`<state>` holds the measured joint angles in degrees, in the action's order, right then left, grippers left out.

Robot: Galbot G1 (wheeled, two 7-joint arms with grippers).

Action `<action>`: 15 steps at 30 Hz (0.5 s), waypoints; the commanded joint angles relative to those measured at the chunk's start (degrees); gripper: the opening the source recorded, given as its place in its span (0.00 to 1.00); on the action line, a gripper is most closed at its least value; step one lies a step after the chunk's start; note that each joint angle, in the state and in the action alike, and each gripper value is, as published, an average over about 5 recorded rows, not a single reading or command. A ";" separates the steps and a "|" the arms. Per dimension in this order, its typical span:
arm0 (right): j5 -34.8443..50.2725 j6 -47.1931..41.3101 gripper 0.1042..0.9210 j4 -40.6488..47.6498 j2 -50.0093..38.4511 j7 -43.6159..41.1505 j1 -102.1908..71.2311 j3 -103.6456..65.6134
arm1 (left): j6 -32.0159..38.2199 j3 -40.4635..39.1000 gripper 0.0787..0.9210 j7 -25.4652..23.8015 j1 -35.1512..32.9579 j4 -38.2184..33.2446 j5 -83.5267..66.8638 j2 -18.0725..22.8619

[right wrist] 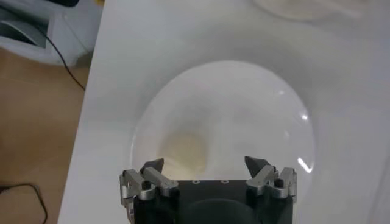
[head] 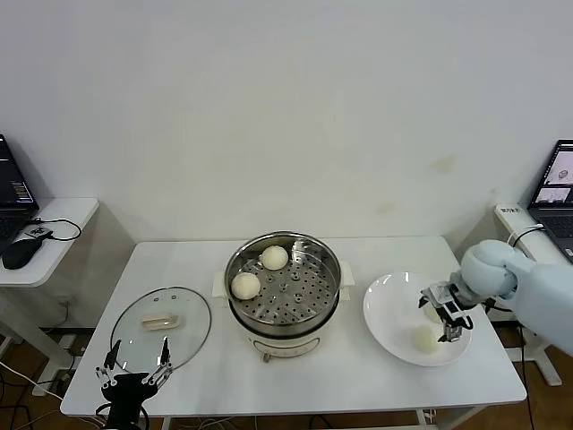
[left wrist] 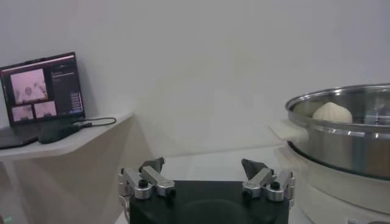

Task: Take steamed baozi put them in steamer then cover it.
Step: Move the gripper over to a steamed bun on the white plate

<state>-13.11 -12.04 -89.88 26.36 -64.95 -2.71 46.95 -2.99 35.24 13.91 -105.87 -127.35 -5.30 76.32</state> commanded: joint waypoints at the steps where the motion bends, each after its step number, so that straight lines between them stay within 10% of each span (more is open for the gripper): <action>1: -3.21 0.53 0.88 2.83 0.31 0.61 -6.75 -3.74 | -0.07 0.04 0.88 -0.02 0.14 0.22 -0.06 -0.19; 15: -3.53 -0.19 0.83 6.03 3.03 1.40 -10.51 -6.52 | -0.14 0.07 0.88 -0.06 0.64 0.48 -0.08 -0.26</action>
<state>-15.90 -12.27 -85.43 28.55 -63.83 -10.56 41.98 -3.10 35.26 13.88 -105.26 -126.91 -5.38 76.12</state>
